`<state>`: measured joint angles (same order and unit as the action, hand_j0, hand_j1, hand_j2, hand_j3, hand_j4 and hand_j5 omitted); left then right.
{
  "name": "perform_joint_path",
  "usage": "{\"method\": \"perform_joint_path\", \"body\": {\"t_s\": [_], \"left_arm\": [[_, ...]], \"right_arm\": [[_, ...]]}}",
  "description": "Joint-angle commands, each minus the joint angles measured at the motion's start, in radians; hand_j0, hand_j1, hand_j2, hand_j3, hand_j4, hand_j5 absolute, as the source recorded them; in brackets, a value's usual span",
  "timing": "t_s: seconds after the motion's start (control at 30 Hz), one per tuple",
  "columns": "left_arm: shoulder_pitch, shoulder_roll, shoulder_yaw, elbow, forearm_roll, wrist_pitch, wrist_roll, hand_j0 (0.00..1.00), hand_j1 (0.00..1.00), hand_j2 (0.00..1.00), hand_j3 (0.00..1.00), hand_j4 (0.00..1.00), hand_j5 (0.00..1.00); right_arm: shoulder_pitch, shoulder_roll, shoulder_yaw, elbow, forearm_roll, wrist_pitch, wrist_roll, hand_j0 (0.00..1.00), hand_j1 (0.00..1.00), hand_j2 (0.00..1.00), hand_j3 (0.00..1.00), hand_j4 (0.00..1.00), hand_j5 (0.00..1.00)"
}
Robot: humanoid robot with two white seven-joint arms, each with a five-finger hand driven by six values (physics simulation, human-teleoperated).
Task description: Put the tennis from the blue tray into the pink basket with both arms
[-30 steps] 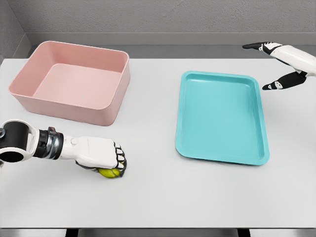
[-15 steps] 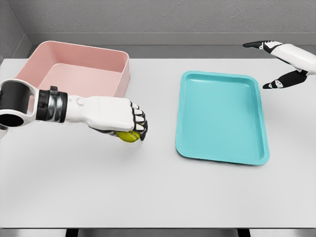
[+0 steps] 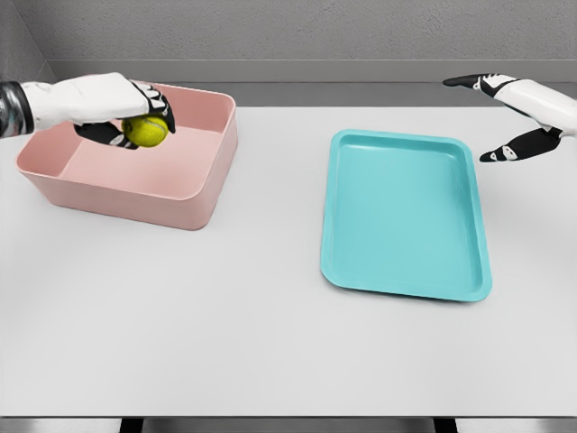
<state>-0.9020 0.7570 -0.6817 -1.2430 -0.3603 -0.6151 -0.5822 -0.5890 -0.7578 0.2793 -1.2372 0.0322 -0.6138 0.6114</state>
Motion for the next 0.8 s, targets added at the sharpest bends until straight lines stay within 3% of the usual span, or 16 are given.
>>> {"method": "perform_joint_path", "body": {"t_s": [0.0,0.17,0.23,0.3,0.33,0.37,0.4,0.47,0.57,0.77], "left_arm": [[0.0,-0.021,0.004,0.039,-0.005,0.004,0.002,1.0,1.0,1.0,1.0,1.0,1.0],[-0.002,-0.019,0.004,0.028,-0.003,0.004,0.002,1.0,1.0,1.0,1.0,1.0,1.0],[-0.008,-0.007,0.004,0.002,0.032,0.004,0.007,1.0,1.0,1.0,1.0,1.0,1.0],[-0.008,0.059,0.004,-0.119,0.083,0.004,0.01,1.0,1.0,1.0,1.0,1.0,1.0],[0.0,0.12,0.004,-0.265,0.115,0.004,0.012,1.0,1.0,1.0,1.0,1.0,1.0],[0.023,0.176,0.004,-0.367,0.171,0.004,0.012,1.0,1.0,1.0,1.0,1.0,1.0],[0.092,0.238,0.002,-0.46,0.239,0.004,0.012,1.0,1.0,1.0,1.0,1.0,1.0],[0.141,0.246,0.002,-0.5,0.327,0.004,0.013,1.0,1.0,1.0,1.0,1.0,1.0],[0.262,0.245,0.002,-0.513,0.327,0.004,0.012,1.0,1.0,1.0,1.0,1.0,1.0],[0.298,0.243,0.002,-0.513,0.327,0.004,0.012,1.0,1.0,1.0,1.0,1.0,1.0]], "right_arm": [[0.0,-0.002,0.0,-0.001,-0.008,0.003,0.0,1.0,1.0,1.0,1.0,1.0,1.0],[0.0,-0.003,0.0,-0.001,-0.008,0.003,0.0,1.0,1.0,1.0,1.0,1.0,1.0],[0.0,-0.003,0.0,-0.001,-0.008,0.003,0.0,1.0,1.0,1.0,1.0,1.0,1.0],[0.0,-0.003,0.0,-0.001,-0.008,0.003,0.0,1.0,1.0,1.0,1.0,1.0,1.0],[-0.002,-0.003,-0.002,-0.001,-0.008,0.003,0.0,1.0,1.0,1.0,1.0,1.0,1.0],[0.0,-0.005,-0.002,-0.001,-0.008,0.003,0.0,1.0,1.0,1.0,1.0,1.0,1.0],[0.0,-0.005,-0.002,-0.001,-0.008,0.003,0.0,1.0,1.0,1.0,1.0,1.0,1.0],[0.0,-0.028,-0.003,-0.001,-0.008,0.003,0.0,1.0,1.0,1.0,1.0,1.0,1.0],[0.002,-0.031,-0.005,-0.001,-0.008,0.003,0.0,1.0,1.0,1.0,1.0,1.0,1.0],[0.002,-0.032,-0.005,-0.002,-0.008,0.003,0.0,1.0,1.0,1.0,1.0,1.0,1.0]]}}
